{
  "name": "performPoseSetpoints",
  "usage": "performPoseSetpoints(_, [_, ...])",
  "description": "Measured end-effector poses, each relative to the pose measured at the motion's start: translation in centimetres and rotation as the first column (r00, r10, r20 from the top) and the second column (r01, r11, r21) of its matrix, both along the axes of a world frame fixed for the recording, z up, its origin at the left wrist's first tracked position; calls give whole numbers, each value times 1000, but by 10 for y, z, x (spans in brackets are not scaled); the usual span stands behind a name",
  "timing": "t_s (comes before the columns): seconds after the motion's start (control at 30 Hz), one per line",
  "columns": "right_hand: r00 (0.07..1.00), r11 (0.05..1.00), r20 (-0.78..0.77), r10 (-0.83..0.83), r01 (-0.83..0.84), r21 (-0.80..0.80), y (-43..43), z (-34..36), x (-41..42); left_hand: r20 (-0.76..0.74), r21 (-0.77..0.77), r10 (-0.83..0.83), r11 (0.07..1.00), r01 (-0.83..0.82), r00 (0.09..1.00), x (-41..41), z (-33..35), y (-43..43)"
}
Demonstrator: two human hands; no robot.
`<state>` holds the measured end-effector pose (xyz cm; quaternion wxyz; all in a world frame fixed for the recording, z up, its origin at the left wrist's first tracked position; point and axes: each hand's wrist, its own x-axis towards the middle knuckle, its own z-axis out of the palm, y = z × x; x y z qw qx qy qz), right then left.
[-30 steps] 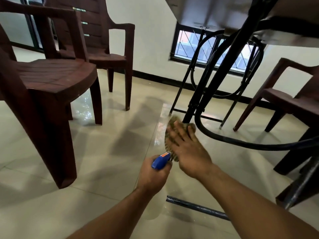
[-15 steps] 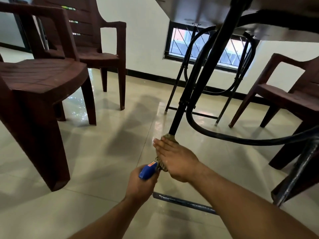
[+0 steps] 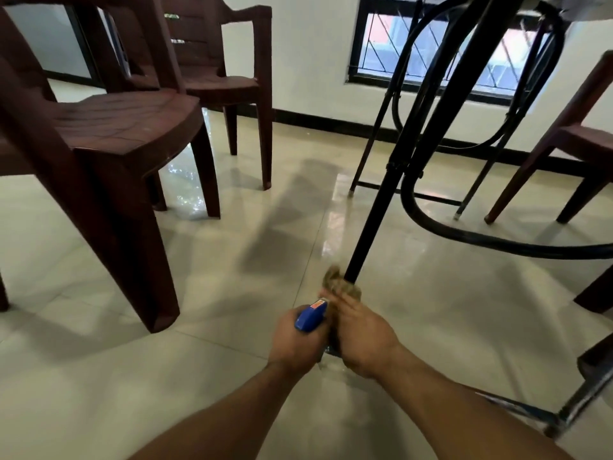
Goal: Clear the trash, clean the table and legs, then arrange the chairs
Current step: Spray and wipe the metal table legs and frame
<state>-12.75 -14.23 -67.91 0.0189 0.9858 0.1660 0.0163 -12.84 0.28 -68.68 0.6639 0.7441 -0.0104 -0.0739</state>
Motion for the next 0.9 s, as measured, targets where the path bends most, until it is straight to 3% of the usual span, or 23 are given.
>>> performPoseSetpoints(0.07, [989,985,-147,5,20,170,0,-12,-2,-7,-28,6,1000,-7,1000,0,1,2])
performPoseSetpoints(0.1, [993,981,-121,12,12,195,-3,-17,0,-5,-30,12,999,-12,1000,2,2,2])
performPoseSetpoints(0.13, [1000,988,-24,-14,17,154,-7,-23,4,8,-30,21,999,-21,1000,2,0,3])
performPoseSetpoints(0.17, [991,1000,133,14,-16,18,-13,-23,9,28,-16,27,1000,-26,999,4,4,2])
performPoseSetpoints(0.23, [955,959,258,147,-73,-274,-18,-21,13,42,15,30,999,-31,999,4,5,3])
performPoseSetpoints(0.33, [967,886,133,215,-135,-444,-20,-41,6,27,-11,38,999,-38,999,5,-2,6])
performPoseSetpoints(0.43, [981,931,3,194,-183,-315,-10,-73,-6,13,19,48,999,-48,999,4,-11,9])
performPoseSetpoints(0.5, [944,857,118,308,-221,-466,-3,-68,-3,19,20,28,999,-28,999,2,-12,9])
performPoseSetpoints(0.6, [972,851,186,141,-23,-524,13,-40,-4,1,28,-2,1000,2,1000,0,-10,11])
performPoseSetpoints(0.73, [985,745,38,171,-104,-659,20,-83,-9,3,65,2,998,-2,1000,2,-12,15])
performPoseSetpoints(0.83, [988,847,-30,150,-144,-513,36,-102,-18,-20,93,53,994,-51,998,8,-13,17])
performPoseSetpoints(0.9, [995,909,-98,36,-73,-411,38,-102,-16,2,103,62,993,-62,998,8,-11,18])
